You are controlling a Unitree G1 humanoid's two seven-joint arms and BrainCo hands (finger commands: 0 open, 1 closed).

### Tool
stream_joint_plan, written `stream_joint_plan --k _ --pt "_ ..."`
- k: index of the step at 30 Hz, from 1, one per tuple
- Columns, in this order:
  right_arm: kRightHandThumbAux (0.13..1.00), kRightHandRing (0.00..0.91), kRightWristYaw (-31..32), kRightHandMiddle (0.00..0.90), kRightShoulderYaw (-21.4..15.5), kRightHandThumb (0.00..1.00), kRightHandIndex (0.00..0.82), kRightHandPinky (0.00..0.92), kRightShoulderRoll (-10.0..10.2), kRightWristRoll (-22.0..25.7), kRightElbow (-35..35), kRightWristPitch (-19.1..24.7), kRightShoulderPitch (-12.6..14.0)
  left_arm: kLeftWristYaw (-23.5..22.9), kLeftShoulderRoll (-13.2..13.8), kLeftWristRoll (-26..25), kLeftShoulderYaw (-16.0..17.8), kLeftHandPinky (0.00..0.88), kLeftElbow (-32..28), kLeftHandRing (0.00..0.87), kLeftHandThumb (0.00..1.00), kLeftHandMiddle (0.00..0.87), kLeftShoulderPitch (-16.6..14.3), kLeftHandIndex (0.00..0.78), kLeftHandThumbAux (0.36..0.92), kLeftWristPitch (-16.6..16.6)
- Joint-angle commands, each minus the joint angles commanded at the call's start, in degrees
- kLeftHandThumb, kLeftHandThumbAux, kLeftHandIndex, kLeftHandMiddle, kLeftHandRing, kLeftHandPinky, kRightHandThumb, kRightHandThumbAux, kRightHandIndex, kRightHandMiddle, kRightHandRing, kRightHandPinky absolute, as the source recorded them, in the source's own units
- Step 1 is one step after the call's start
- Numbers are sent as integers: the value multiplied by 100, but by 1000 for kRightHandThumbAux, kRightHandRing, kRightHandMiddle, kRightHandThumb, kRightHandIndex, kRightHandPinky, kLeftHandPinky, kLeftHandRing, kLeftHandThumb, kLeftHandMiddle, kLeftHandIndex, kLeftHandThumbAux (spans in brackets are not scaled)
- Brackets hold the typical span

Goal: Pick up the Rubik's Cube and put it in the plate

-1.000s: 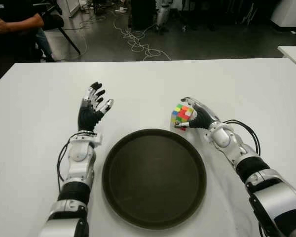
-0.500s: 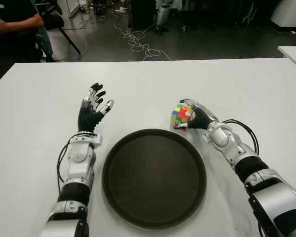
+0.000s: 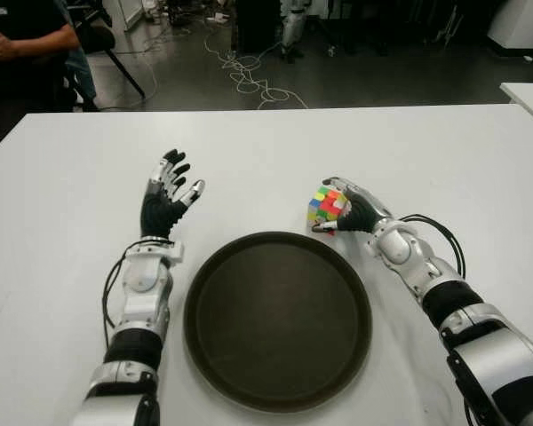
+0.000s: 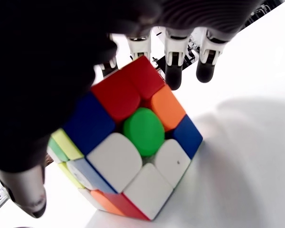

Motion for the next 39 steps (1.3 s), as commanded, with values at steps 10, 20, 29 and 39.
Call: stream_joint_plan --k 10,20,29,39 --pt "674 108 -151 90 25 0 70 112 -1 -54 67 -81 -9 -20 -21 -11 6 100 -17 127 23 148 -3 72 772 5" --pt "676 137 -359 111 33 0 87 149 11 -76 159 -188 -12 -20 -27 -3 -6 92 -95 117 12 137 23 64 771 94" --pt "776 213 -832 179 37 21 120 250 24 -129 387 -464 -59 -45 -16 -9 5 88 -84 117 20 136 18 62 764 87" --pt "791 294 -1308 270 -44 290 189 338 66 -48 628 -906 -74 -44 24 81 -31 88 -93 114 11 134 23 66 760 74"
